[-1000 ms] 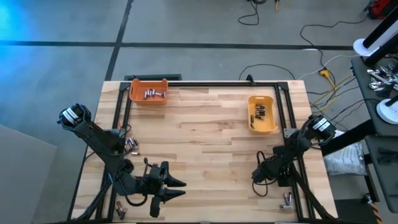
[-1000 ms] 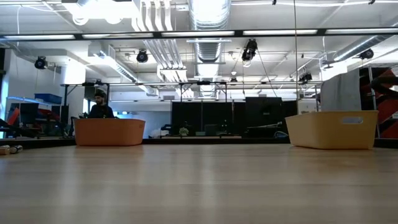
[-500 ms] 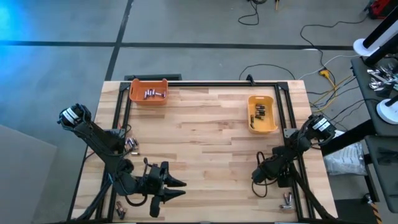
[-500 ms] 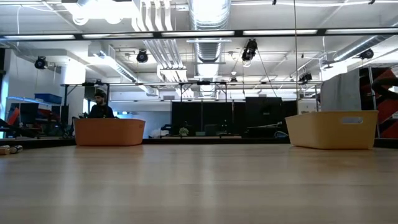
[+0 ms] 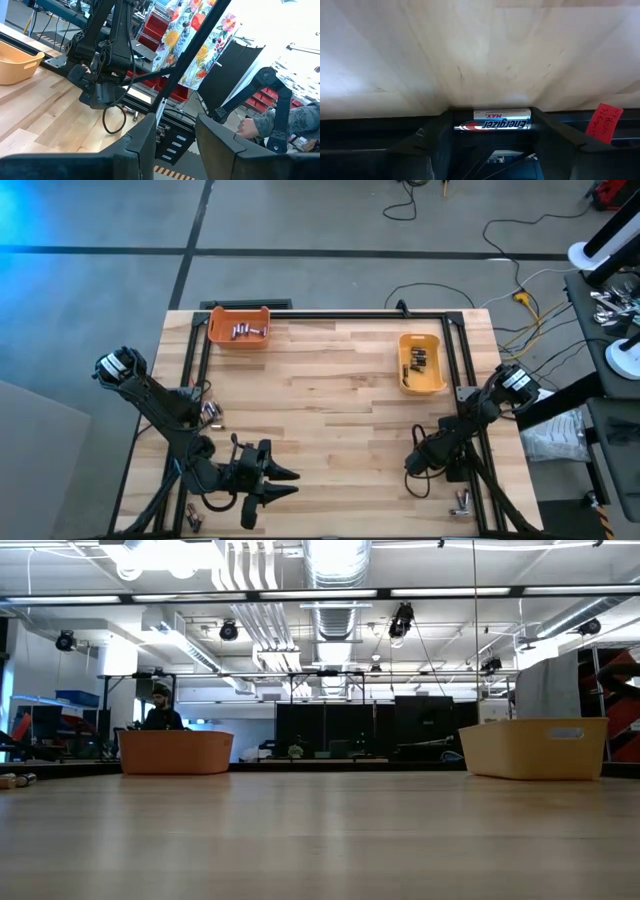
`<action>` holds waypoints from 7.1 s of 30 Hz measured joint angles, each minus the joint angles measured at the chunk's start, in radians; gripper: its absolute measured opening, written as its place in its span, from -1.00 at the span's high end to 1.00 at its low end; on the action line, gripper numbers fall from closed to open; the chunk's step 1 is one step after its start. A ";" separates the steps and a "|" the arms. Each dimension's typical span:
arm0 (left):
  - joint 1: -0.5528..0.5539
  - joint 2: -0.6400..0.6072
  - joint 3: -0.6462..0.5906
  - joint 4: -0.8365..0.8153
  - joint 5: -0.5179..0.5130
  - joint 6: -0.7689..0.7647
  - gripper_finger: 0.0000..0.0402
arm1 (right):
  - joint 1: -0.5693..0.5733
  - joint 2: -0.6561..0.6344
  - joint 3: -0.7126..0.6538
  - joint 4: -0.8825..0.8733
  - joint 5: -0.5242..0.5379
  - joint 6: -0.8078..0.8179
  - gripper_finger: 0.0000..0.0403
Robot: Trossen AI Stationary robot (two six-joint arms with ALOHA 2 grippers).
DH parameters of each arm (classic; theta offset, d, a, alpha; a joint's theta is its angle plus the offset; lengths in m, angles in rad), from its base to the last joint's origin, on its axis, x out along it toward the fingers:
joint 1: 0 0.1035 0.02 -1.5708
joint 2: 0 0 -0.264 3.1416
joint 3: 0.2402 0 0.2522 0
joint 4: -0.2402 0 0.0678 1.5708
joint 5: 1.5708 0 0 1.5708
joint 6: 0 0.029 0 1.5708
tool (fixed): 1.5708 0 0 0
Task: Sort batteries
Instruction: Put the silver battery into the orange bin
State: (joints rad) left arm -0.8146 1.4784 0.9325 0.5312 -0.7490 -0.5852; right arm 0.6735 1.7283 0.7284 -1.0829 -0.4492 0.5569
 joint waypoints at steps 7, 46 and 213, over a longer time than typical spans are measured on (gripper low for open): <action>0.000 0.000 0.000 0.000 0.000 0.001 0.41 | 0.001 0.002 0.010 -0.002 0.004 0.021 -0.16; 0.186 0.328 -0.431 0.938 0.044 -0.420 0.38 | -0.037 -0.115 0.749 -0.021 0.874 -0.017 -0.08; 1.220 -0.284 0.179 -1.204 0.642 0.212 0.08 | -0.493 -0.048 1.310 -0.231 0.988 -0.513 -0.09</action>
State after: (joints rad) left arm 0.4056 1.1944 1.1119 -0.6729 -0.1068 -0.3733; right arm 0.1808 1.6804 2.0387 -1.3141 0.5390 0.0435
